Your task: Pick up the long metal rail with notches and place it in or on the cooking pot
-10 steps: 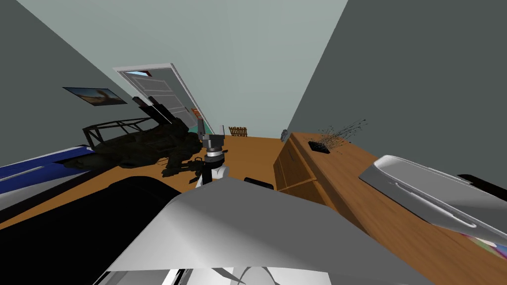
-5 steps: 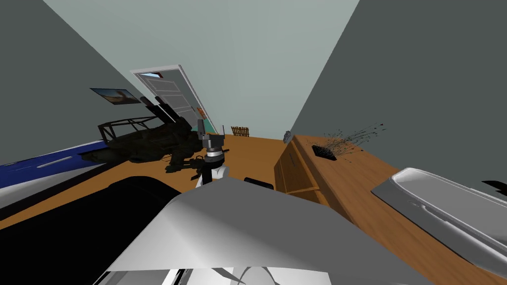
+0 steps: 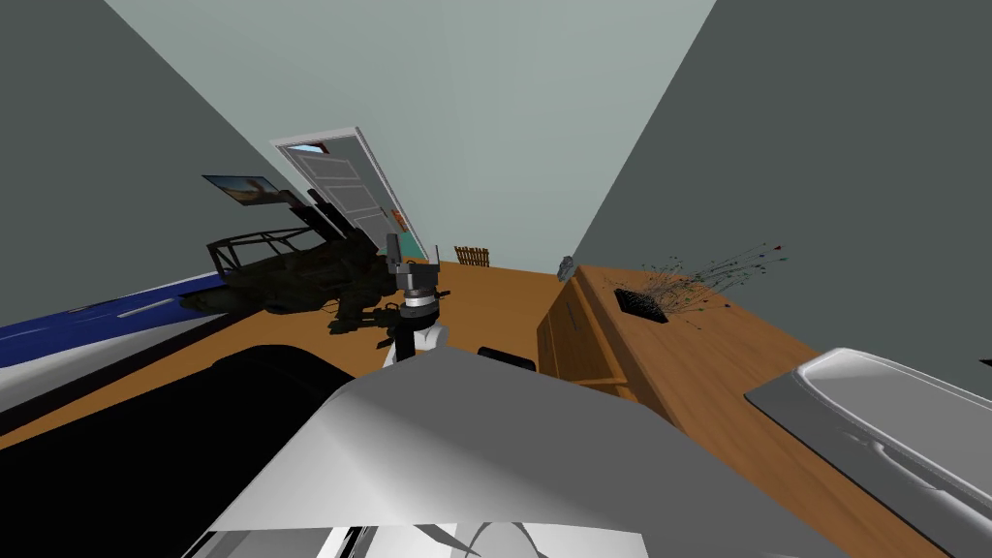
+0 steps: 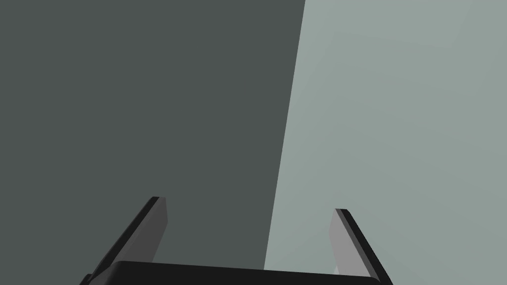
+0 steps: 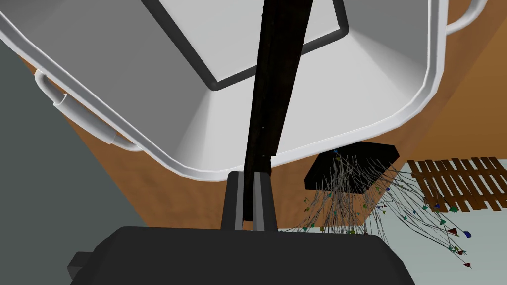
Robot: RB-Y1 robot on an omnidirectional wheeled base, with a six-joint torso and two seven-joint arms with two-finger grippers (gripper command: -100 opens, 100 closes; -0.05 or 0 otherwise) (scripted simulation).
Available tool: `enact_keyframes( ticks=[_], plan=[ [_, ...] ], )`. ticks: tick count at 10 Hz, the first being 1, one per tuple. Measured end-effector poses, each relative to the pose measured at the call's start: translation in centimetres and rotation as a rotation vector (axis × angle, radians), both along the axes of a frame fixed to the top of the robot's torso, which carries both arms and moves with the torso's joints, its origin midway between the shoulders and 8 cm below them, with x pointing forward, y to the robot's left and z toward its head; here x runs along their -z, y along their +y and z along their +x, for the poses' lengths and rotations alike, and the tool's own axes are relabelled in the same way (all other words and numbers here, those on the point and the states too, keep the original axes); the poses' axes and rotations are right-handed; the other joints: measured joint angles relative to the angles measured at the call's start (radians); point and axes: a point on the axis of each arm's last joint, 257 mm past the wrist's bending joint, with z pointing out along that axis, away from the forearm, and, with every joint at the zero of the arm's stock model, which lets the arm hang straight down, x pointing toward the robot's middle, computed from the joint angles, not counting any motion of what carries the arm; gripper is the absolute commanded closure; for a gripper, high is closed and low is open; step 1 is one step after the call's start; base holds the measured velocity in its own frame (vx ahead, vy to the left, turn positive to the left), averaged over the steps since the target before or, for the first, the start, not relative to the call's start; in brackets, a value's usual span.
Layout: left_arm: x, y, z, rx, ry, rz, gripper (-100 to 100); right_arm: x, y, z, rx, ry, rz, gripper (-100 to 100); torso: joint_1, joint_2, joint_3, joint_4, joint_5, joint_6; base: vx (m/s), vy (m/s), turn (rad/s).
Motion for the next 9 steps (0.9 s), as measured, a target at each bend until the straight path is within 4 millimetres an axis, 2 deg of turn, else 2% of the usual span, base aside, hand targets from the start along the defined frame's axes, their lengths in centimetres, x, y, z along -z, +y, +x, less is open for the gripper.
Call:
enact_keyframes(
  ticks=[4, 5, 6, 9],
  plan=[
    [0.0, 0.0, 0.0, 0.000, 0.000, 0.000, 0, 0.0, 0.0, 0.0, 0.000, 0.000, 0.000, -100, 0.001, 0.001, 0.001, 0.000, 0.000, 0.000, 0.000, 0.000, 0.000],
    [0.0, 0.0, 0.0, 0.000, 0.000, 0.000, 0, 0.0, 0.0, 0.0, 0.000, 0.000, 0.000, 0, 0.001, 0.002, 0.001, 0.000, 0.000, 0.000, 0.000, 0.000, 0.000],
    [0.0, 0.0, 0.0, 0.000, 0.000, 0.000, 0, 0.0, 0.0, 0.0, 0.000, 0.000, 0.000, -100, 0.001, 0.002, 0.001, 0.000, 0.000, 0.000, -0.080, -0.037, 0.210],
    [0.0, 0.0, 0.0, 0.000, 0.000, 0.000, 0, -1.1, 0.3, 0.9, 0.038, 0.002, -0.004, -100, -0.003, 0.011, 0.006, 0.002, 0.000, -0.001, -0.174, -0.080, 0.208]
  ],
)
